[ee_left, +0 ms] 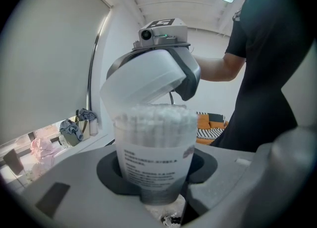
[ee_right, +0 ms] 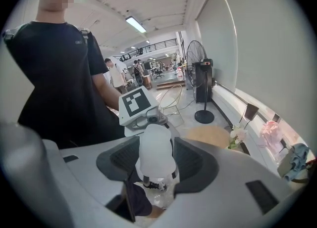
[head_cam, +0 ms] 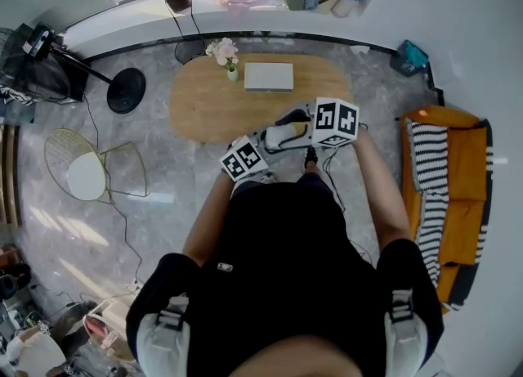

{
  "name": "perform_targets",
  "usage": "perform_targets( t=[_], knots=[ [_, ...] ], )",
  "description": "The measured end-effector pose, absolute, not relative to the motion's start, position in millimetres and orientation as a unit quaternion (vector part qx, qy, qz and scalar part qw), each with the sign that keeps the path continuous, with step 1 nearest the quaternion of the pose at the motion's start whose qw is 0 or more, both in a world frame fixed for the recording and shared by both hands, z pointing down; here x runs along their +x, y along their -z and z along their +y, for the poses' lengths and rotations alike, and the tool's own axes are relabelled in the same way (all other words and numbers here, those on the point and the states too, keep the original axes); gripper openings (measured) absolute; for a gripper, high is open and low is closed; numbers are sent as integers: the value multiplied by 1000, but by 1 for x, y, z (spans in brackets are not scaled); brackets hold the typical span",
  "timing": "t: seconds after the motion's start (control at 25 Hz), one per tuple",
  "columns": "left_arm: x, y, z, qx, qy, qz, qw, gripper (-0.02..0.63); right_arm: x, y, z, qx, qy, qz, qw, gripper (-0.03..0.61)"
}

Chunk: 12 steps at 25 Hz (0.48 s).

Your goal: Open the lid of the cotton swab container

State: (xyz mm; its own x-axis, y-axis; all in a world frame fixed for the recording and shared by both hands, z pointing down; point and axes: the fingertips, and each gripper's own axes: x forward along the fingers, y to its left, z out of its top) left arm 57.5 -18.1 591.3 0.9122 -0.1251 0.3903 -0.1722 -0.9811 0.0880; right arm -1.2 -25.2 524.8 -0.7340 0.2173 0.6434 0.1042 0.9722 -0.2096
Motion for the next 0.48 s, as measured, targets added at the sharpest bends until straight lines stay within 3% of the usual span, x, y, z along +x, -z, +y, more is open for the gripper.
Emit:
perform_targets(
  t=[0.48],
  knots=[
    [44,-587,-20,977,-179,-88,72,198,-12,-498,-63,39,-39,-966,252,190]
  ],
)
